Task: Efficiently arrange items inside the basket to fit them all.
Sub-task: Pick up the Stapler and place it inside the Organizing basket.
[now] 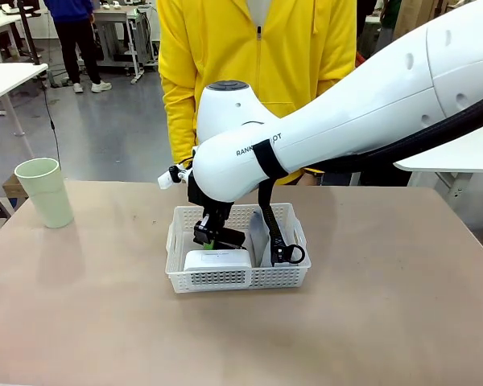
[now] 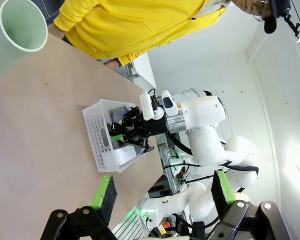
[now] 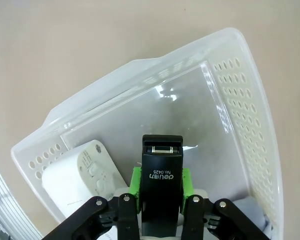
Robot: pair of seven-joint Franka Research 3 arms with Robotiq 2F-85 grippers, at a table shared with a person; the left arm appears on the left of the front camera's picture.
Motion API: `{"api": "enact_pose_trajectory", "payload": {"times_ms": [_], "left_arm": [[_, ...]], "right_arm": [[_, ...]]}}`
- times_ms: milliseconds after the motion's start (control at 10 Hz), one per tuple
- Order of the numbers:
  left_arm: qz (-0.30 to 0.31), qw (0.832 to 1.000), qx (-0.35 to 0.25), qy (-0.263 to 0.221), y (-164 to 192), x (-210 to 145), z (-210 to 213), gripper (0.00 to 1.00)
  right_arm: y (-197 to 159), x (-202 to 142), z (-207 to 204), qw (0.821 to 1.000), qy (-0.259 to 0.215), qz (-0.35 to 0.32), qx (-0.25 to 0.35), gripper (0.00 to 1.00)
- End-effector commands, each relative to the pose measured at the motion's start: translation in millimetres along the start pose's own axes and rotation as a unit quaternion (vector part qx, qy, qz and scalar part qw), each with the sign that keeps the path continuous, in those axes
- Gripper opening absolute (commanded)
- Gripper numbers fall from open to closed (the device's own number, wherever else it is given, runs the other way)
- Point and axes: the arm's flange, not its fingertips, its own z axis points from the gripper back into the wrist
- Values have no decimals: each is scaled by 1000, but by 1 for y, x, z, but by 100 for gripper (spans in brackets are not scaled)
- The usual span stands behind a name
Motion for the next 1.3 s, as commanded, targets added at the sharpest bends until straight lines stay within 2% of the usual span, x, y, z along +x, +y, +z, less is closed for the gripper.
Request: {"api": "enact_pose_trajectory", "payload": {"times_ms": [0, 200, 300, 400, 500, 900, 1000, 1200], "left_arm": [[-11, 1000, -12, -9, -2, 0, -1, 100], [-11, 1000, -12, -9, -2, 0, -1, 100], [-11, 1000, -12, -9, -2, 0, -1, 100], [-11, 1000, -12, -9, -2, 0, -1, 100], [-11, 1000, -12, -9, -2, 0, -1, 100], [-11, 1000, -12, -9, -2, 0, -1, 100], [-11, 1000, -12, -9, -2, 0, -1, 100], [-11, 1000, -12, -9, -2, 0, -1, 100]], "right_arm": [[-7, 0, -3, 1000, -23, 13, 16, 37], [-10, 1, -8, 999, -26, 15, 23, 37], [-11, 0, -8, 999, -35, 12, 24, 53], [-11, 0, -8, 999, -35, 18, 19, 96], [-11, 0, -8, 999, -37, 20, 18, 100], [-13, -12, 5, 998, -54, 14, 7, 100], [-14, -22, 20, 998, -64, 12, -5, 100], [-23, -62, 68, 995, -85, 35, 25, 100]]}}
